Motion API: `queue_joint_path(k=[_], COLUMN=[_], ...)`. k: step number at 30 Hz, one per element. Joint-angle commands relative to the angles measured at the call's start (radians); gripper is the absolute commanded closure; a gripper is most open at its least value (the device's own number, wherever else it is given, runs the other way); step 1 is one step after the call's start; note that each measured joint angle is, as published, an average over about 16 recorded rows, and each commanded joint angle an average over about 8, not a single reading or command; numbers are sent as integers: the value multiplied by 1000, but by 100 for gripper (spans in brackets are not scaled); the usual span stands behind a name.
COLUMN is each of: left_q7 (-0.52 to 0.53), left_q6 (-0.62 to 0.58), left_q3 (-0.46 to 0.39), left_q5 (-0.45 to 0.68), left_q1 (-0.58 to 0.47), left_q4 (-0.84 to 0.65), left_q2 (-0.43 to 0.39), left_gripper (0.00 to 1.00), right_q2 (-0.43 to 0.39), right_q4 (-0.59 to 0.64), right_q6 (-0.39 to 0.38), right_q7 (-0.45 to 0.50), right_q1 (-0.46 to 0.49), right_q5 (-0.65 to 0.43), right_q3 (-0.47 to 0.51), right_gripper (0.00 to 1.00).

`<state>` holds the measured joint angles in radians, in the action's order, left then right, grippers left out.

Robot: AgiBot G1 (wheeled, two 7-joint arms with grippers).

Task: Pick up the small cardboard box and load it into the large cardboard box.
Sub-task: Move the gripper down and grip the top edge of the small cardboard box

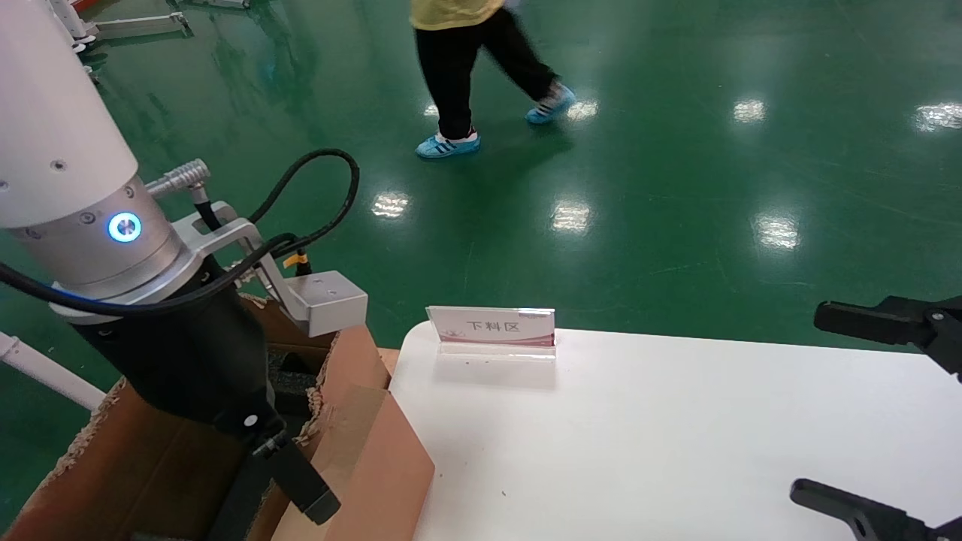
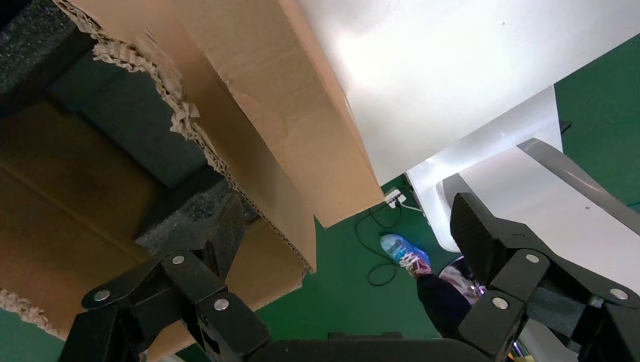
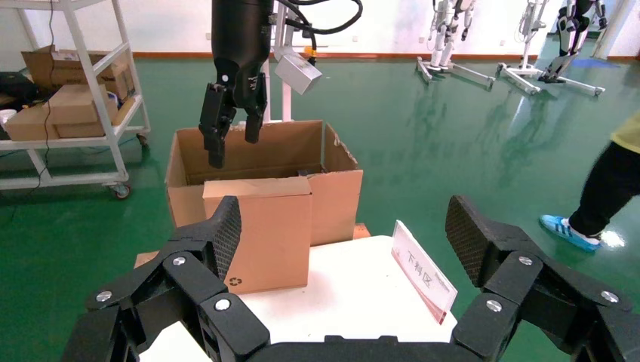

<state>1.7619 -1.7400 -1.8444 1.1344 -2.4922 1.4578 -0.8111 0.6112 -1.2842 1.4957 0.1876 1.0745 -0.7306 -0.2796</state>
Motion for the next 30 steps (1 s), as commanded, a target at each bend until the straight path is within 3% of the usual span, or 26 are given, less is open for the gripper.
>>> queue_joint_path(k=[1, 15, 30], left_q7=[1, -4, -99], left_q6=[0, 16, 231], left_q3=[-4, -15, -65], left_q5=[-5, 0, 172], left_q1=[-3, 11, 275], left_q4=[0, -5, -134], left_q2=[-3, -6, -37], left_gripper=[0, 0, 0], right_q2=[0, 0, 0], right_q4=[0, 0, 0], right_q6=[0, 0, 0], right_q7=[0, 0, 0], right_q1=[0, 0, 0], right_q5=[0, 0, 0], right_q3=[0, 0, 0], right_gripper=[0, 0, 0])
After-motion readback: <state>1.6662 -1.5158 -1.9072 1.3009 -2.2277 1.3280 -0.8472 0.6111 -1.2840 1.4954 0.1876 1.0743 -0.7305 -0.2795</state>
